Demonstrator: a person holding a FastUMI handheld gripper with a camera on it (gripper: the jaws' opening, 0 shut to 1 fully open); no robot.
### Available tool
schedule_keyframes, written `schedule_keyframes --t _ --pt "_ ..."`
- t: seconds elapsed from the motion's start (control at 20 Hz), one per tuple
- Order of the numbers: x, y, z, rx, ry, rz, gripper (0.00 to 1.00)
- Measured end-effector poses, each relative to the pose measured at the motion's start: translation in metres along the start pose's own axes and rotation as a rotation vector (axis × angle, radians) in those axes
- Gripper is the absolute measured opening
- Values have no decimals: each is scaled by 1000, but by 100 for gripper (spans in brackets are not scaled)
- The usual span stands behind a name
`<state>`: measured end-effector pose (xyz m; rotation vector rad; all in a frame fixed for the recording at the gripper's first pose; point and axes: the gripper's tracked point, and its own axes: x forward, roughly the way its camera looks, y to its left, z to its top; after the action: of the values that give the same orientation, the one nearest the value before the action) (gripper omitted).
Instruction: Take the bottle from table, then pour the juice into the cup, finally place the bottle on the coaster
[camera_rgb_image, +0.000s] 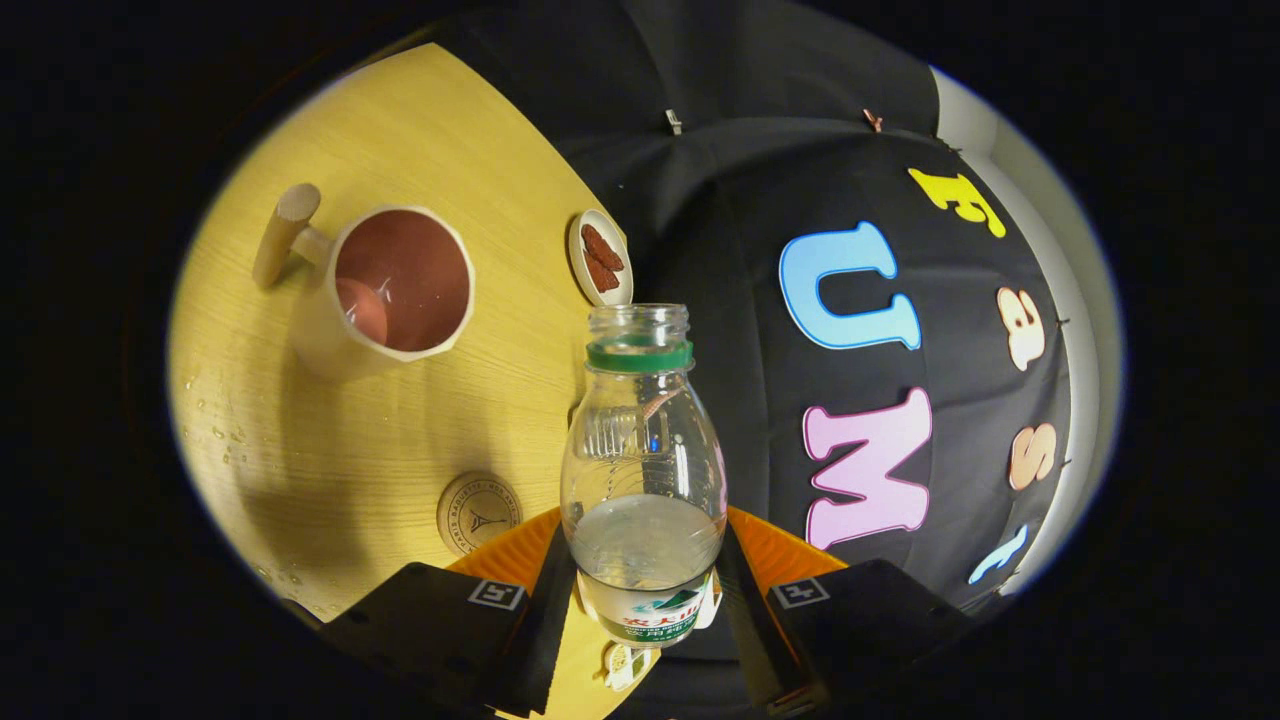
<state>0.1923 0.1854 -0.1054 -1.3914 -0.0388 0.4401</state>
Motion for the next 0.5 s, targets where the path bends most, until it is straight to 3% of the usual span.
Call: schedule_keyframes --t 0.5 --pt "15 20 15 -133 -34 43 74"
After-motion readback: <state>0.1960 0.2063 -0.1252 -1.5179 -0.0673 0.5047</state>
